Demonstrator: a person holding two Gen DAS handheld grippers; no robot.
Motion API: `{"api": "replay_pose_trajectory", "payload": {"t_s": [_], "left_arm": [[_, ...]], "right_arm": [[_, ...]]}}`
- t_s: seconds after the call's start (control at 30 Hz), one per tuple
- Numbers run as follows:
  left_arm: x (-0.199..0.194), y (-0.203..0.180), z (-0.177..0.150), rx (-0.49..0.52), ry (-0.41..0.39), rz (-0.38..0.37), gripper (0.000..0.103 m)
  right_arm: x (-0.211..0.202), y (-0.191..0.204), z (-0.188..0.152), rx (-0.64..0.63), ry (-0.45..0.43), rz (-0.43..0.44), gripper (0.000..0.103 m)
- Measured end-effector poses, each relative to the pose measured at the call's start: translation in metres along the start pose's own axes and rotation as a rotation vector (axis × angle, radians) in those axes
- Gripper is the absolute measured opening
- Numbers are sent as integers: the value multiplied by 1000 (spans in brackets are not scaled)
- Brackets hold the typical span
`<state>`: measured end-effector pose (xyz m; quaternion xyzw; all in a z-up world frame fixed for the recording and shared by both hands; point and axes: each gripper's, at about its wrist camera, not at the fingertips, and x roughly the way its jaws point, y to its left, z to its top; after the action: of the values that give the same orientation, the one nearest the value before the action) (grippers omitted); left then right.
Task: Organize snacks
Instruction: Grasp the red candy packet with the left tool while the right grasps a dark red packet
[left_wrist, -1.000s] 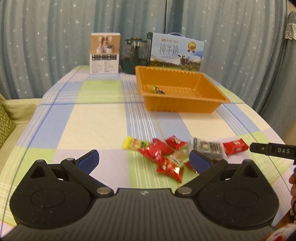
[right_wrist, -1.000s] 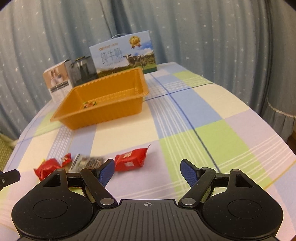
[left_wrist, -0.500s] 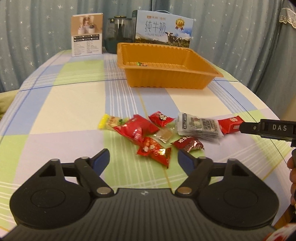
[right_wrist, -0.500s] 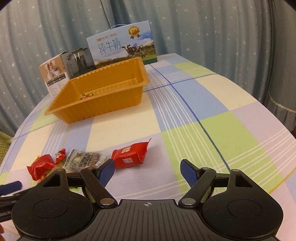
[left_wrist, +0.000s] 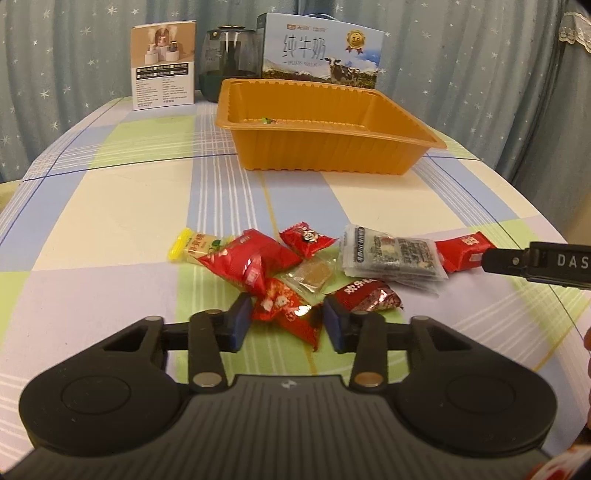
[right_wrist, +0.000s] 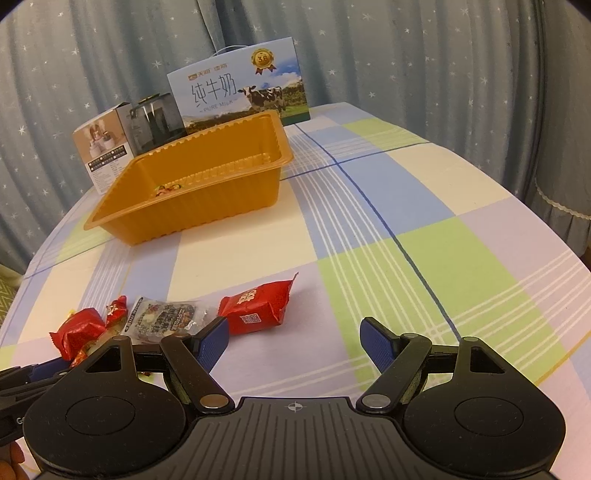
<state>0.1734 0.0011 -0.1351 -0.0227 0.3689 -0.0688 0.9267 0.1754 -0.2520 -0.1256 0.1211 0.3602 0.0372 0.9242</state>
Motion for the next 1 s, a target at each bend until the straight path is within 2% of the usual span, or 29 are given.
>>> {"api": "replay_pose_trajectory", "payload": {"t_s": [0.07,0.17,0.4,0.6,0.73,1.0], "left_arm": [[-2,-2,-1,13,8,1,23],[-6,-3,-3,24,17,2,18],[-19,6,-6,-13,20,-5,18],[-32,16,-1,-41,2,-4,18],[-45,29,4,-52,-30,26,18],[-48,54,4,-116,-31,56,18]], "right_arm": [[-1,1,0,-1,-1,3,78],[-2,3,-1,-7,-2,10,78],[-5,16,-5,-42,2,35,78],[-9,45,-17,-141,1,144,77],[-6,64,-25,-182,15,206,77],[18,101,-33,-255,48,246,77]]}}
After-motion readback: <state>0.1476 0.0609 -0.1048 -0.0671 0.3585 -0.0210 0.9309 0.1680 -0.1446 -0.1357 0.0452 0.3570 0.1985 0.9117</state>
